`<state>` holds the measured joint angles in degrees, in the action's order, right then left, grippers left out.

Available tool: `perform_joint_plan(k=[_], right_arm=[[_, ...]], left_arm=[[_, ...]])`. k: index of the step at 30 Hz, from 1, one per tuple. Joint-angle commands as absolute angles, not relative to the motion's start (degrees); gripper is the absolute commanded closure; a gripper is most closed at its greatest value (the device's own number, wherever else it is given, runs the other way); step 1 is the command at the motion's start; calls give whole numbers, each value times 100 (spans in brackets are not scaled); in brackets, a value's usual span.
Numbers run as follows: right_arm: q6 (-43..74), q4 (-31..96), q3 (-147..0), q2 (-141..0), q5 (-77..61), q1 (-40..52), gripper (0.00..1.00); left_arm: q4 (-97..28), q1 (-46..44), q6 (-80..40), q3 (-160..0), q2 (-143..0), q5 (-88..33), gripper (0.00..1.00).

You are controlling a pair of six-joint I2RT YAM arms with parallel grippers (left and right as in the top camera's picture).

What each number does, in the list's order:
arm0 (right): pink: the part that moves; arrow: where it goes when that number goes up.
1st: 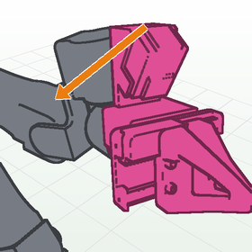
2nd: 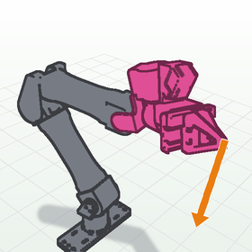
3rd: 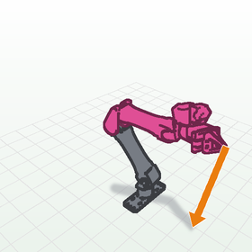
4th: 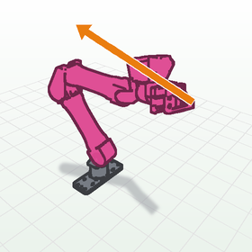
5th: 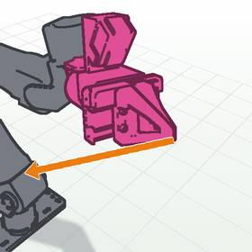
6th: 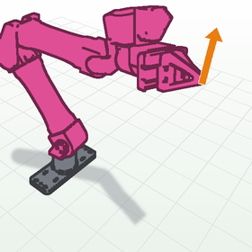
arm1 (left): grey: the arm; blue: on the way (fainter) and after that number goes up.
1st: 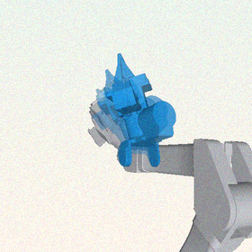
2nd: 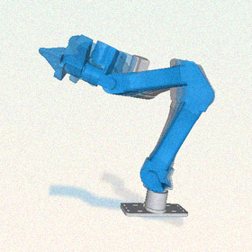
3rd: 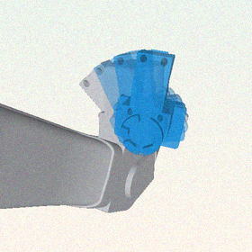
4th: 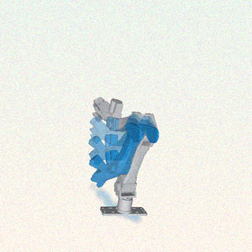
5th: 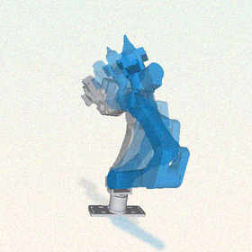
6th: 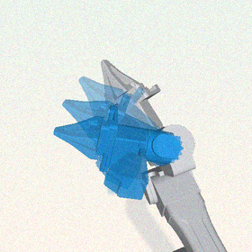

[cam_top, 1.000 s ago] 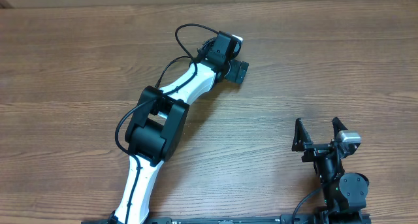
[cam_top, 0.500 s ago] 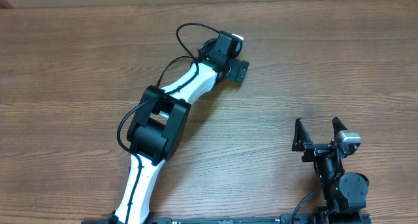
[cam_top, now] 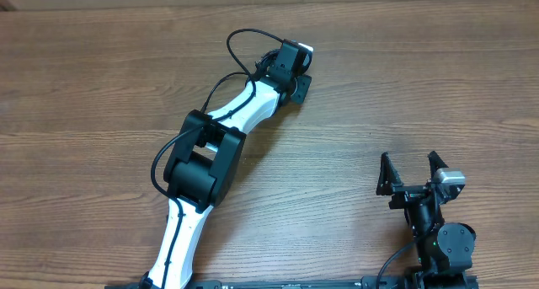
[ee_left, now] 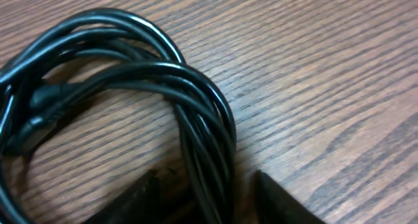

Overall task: Untangle cables
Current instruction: 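Lower the left gripper onto the coil and close on the cable loops, then lift the gripped cable coil with the left gripper and pull it toward center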

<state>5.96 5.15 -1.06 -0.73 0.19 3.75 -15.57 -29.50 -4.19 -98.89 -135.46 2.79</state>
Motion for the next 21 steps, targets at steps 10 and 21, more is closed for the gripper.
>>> perform_joint_plan(k=[10,21], right_arm=[[591,484,-45,-16,-12,346,0],[591,484,-45,-16,-12,346,0]], left_arm=[[-2038,-2971,-471,-9848,-13310,148,96],[-3826,-2969,-473,-9848,-11552,148,96]])
